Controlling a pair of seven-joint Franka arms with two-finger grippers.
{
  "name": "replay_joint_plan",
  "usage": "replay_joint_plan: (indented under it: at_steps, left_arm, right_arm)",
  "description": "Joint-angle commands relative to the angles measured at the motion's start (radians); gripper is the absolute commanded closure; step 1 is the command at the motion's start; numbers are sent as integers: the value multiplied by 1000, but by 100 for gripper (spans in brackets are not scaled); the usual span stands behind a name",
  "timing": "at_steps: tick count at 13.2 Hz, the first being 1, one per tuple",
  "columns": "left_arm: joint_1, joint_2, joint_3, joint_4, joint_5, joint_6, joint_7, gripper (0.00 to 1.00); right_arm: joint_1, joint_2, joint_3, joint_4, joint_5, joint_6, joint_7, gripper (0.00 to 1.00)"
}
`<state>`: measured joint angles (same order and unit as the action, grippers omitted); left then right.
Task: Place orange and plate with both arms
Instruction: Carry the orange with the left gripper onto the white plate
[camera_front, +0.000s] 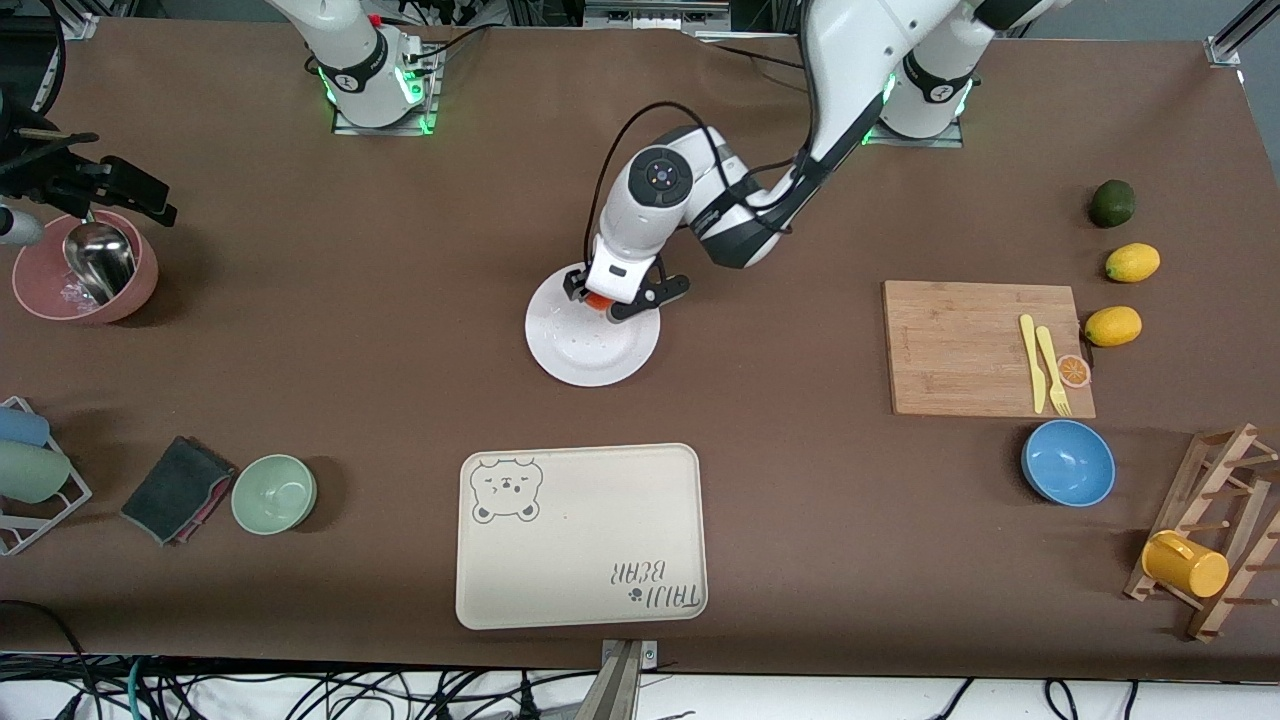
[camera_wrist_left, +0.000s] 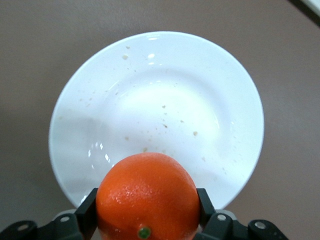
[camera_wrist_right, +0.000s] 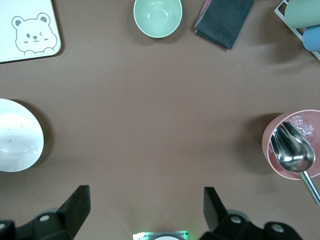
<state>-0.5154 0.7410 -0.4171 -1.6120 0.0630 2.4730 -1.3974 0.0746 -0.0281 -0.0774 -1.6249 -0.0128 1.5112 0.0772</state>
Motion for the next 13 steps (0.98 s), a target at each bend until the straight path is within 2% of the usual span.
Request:
replay_joint_plan:
  at_steps: [1, 2, 3, 4, 7, 10, 12, 13]
  left_arm:
    - [-119, 63, 131, 50, 28, 53, -28, 82]
    - [-156, 70, 170, 53, 25, 55, -29, 59]
    - [-163, 67, 176, 60, 26, 54, -29, 1]
    - [-163, 55, 176, 63, 26, 53, -29, 0]
    - [-138, -1, 176, 72, 28, -20, -28, 0]
    - [-91, -112, 172, 70, 29, -213, 1, 0]
    - [-45, -173, 169, 70, 18, -346, 154, 0]
    - [-16, -205, 169, 72, 17, -412, 231, 0]
  right_arm:
    - [2, 31, 7, 5, 11, 4, 6, 0]
    - [1, 51, 7, 7, 19, 6, -10, 0]
    - [1, 94, 7, 13, 33, 4, -11, 0]
    - [-1, 106, 5, 14, 60, 12, -14, 0]
    - [-9, 151, 2, 16, 221, 15, -17, 0]
    - [-1, 216, 7, 16, 246, 0, -17, 0]
    - [1, 267, 8, 33, 264, 12, -16, 0]
    - [4, 281, 11, 30, 304, 4, -16, 0]
